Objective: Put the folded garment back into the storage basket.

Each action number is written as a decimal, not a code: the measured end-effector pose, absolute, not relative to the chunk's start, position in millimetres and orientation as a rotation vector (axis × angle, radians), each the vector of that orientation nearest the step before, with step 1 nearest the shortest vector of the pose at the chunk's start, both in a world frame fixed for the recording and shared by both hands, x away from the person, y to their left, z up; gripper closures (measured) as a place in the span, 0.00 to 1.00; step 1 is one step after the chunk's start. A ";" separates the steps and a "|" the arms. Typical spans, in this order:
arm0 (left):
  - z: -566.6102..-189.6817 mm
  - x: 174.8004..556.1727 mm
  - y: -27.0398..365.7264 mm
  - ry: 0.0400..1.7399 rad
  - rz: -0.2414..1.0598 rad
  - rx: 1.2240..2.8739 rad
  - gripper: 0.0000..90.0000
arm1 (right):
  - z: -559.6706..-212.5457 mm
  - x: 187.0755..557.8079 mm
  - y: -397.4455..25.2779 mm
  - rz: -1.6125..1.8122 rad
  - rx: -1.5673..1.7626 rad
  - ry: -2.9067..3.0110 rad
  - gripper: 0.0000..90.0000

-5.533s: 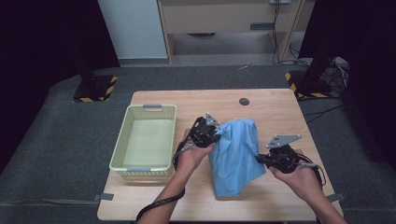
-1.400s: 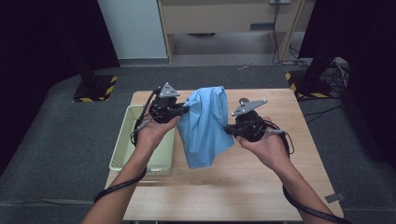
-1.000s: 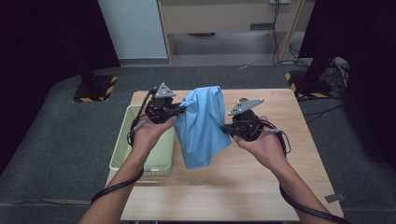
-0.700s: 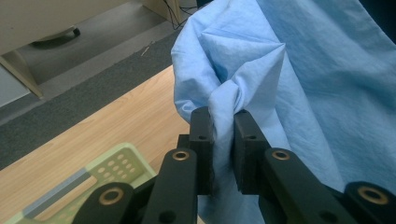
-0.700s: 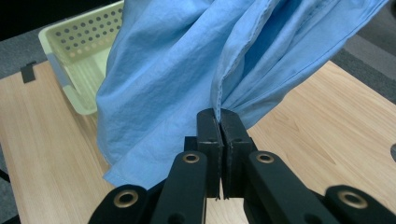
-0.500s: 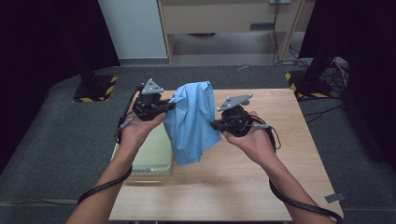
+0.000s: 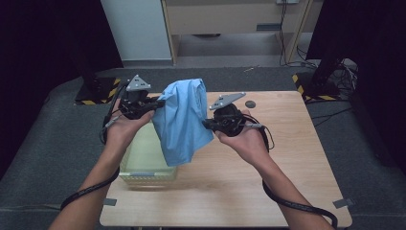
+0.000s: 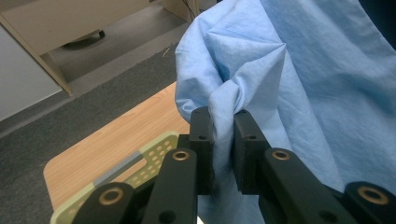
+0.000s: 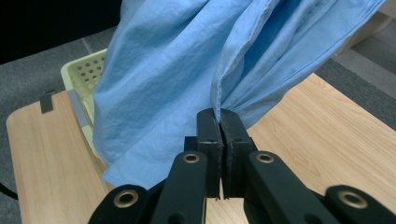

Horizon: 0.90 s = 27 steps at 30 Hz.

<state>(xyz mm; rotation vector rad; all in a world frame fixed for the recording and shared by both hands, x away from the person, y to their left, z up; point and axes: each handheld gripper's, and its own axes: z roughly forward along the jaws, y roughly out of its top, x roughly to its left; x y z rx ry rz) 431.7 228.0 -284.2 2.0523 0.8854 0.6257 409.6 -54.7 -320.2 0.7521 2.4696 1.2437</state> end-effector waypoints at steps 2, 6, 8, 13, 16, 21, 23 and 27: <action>-283.1 431.5 230.6 0.889 0.628 2.052 0.90 | -319.9 410.4 -51.3 1.246 0.749 2.471 0.98; -281.7 431.3 236.4 0.895 0.633 2.050 0.90 | -320.4 412.2 -46.4 1.257 0.752 2.469 0.98; -281.1 431.3 239.5 0.900 0.634 2.049 0.90 | -320.7 413.1 -44.6 1.262 0.750 2.467 0.98; -278.6 430.4 243.3 0.903 0.641 2.046 0.90 | -319.3 413.5 -40.8 1.278 0.752 2.466 0.98; -276.4 430.0 245.9 0.904 0.649 2.046 0.90 | -318.3 413.8 -38.4 1.284 0.749 2.465 0.98; -278.0 429.0 250.0 0.910 0.655 2.054 0.90 | -317.8 414.6 -32.6 1.295 0.745 2.466 0.98; -279.4 429.0 252.6 0.917 0.655 2.050 0.90 | -319.1 415.0 -30.5 1.294 0.743 2.470 0.98; -281.0 429.3 255.4 0.924 0.655 2.049 0.90 | -321.8 415.9 -26.9 1.295 0.742 2.476 0.98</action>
